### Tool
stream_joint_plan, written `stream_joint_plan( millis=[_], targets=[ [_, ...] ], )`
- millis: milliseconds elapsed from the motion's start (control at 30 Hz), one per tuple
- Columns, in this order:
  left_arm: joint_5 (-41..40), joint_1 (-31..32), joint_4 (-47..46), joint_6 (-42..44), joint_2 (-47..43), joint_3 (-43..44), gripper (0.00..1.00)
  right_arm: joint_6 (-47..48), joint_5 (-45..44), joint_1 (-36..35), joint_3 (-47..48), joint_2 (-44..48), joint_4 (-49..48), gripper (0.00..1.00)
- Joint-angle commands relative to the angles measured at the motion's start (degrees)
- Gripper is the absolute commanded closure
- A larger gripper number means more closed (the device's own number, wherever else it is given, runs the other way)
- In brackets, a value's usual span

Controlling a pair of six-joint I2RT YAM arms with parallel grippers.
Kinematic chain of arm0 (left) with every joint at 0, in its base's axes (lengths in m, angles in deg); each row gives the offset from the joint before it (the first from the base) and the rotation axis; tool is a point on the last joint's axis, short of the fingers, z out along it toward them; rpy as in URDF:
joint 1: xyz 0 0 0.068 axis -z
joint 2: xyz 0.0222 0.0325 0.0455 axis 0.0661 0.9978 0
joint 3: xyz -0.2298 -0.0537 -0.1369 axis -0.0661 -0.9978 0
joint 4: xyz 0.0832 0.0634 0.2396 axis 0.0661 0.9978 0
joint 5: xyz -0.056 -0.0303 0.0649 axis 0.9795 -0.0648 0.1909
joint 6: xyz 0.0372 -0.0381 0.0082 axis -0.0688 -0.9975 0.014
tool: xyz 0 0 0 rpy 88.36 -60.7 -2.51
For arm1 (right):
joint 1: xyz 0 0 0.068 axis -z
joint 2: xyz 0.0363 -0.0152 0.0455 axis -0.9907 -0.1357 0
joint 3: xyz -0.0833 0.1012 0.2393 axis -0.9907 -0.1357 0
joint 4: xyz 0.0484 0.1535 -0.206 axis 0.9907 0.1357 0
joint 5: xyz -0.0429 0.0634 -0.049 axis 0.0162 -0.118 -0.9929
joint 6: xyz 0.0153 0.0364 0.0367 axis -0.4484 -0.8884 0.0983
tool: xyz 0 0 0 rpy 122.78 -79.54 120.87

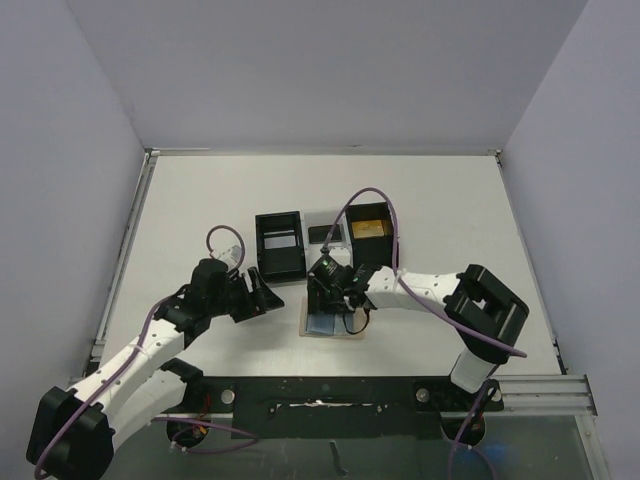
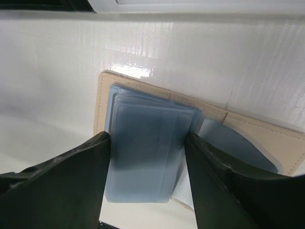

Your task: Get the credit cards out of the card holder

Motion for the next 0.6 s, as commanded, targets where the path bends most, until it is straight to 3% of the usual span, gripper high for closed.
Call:
stream_joint_plan(
  millis=[0,300,567],
  targets=[
    [3.75,-0.13,-5.43,-0.55,-0.86,0.45,0.36,0.2,5.61,0.78,-1.81,1.14,-5.24,0.42],
    [6.18,0.95,-9.4,-0.84,3.81,0.97,0.36,-0.26,6.12,1.11,-5.28,3.51,-8.06,0.42],
    [6.34,6.9,-13.82,-1.23,7.57,1.98,0.4,-0.9,16.01,5.6,-12.46,8.22,-20.56,0.51]
  ],
)
